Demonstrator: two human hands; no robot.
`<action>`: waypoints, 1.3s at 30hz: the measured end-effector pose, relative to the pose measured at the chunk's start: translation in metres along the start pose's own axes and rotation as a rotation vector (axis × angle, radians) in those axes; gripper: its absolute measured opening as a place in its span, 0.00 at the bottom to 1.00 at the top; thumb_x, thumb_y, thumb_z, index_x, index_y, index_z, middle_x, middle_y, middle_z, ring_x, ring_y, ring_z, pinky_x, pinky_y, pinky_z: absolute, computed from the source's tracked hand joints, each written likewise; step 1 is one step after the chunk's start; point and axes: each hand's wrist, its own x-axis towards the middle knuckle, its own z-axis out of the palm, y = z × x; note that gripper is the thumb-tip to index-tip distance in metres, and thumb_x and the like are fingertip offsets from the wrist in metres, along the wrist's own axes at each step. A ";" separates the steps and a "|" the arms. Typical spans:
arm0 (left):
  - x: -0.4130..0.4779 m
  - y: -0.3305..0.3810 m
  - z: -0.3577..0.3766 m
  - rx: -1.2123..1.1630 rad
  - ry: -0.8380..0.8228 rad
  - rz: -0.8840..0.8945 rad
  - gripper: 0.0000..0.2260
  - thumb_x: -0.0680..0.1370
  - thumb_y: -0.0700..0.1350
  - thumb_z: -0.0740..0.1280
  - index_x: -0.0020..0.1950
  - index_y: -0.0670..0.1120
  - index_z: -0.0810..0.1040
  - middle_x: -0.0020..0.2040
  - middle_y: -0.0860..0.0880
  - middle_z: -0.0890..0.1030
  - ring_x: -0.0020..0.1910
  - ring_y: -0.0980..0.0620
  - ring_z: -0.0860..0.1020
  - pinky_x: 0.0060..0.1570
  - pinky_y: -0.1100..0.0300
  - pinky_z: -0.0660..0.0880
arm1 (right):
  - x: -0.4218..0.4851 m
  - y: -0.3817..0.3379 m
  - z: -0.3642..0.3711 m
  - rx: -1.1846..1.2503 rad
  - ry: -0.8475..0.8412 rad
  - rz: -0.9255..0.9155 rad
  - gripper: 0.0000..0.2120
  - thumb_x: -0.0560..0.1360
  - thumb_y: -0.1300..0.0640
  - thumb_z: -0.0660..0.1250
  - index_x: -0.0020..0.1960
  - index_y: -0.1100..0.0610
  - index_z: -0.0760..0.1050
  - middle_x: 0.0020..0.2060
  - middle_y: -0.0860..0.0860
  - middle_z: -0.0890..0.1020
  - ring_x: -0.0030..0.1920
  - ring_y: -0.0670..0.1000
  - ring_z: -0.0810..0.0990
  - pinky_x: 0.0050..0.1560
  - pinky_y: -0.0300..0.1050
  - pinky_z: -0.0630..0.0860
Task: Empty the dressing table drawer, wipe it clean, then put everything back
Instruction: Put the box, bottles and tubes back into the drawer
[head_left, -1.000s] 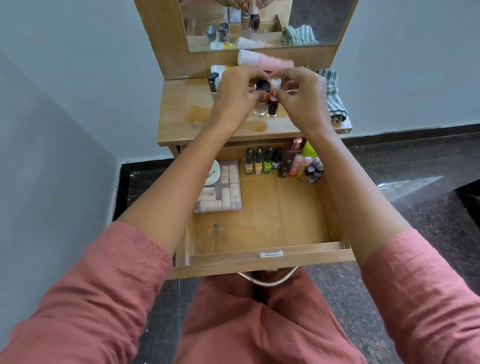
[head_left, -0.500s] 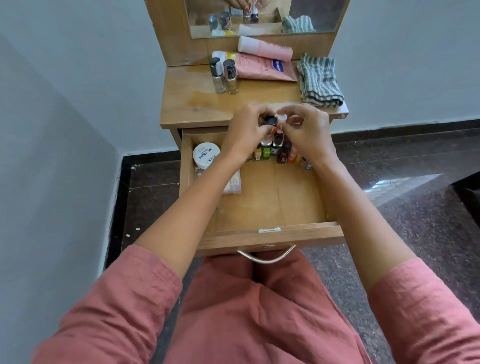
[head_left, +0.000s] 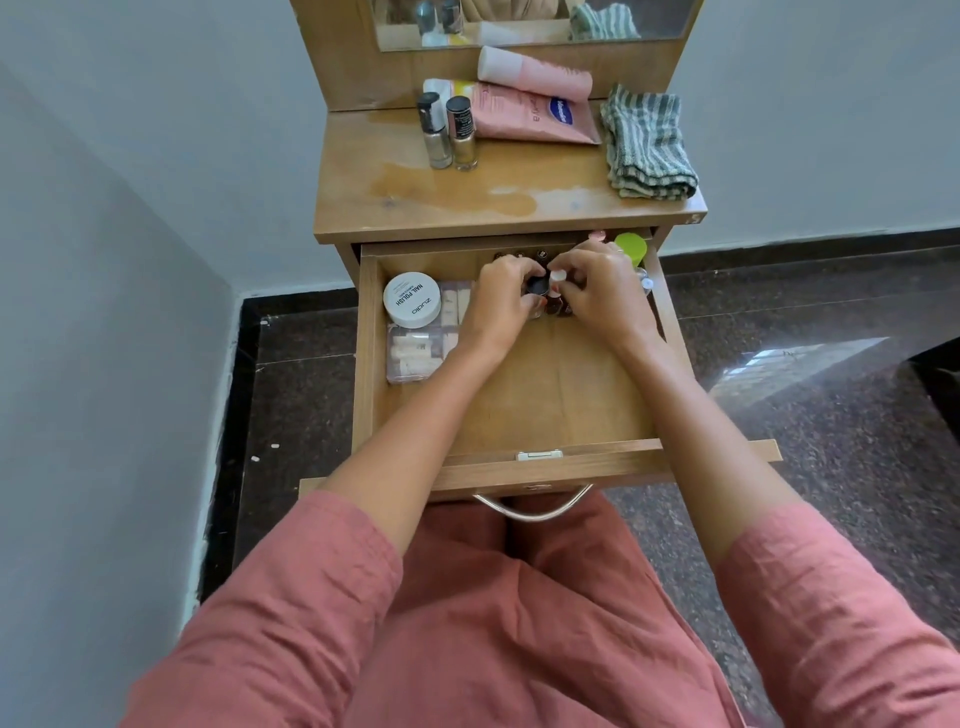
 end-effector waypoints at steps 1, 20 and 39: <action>0.001 -0.001 0.002 0.006 -0.002 -0.002 0.14 0.69 0.32 0.69 0.54 0.39 0.79 0.51 0.40 0.80 0.48 0.45 0.78 0.50 0.56 0.74 | 0.001 0.001 0.001 -0.028 -0.001 -0.003 0.11 0.71 0.66 0.65 0.52 0.62 0.80 0.48 0.58 0.81 0.52 0.59 0.74 0.54 0.44 0.67; 0.004 -0.006 0.014 0.095 0.021 0.003 0.13 0.72 0.35 0.67 0.57 0.39 0.78 0.55 0.41 0.79 0.52 0.44 0.77 0.49 0.58 0.71 | 0.000 0.007 0.009 -0.148 0.024 -0.032 0.11 0.72 0.65 0.65 0.53 0.61 0.79 0.49 0.58 0.82 0.49 0.60 0.73 0.51 0.52 0.68; 0.013 0.011 -0.034 -0.115 0.272 0.115 0.12 0.72 0.35 0.69 0.55 0.39 0.79 0.52 0.43 0.80 0.50 0.48 0.79 0.54 0.55 0.75 | 0.033 -0.040 -0.016 0.152 0.129 -0.038 0.08 0.71 0.66 0.66 0.49 0.63 0.80 0.44 0.56 0.81 0.41 0.47 0.75 0.40 0.23 0.69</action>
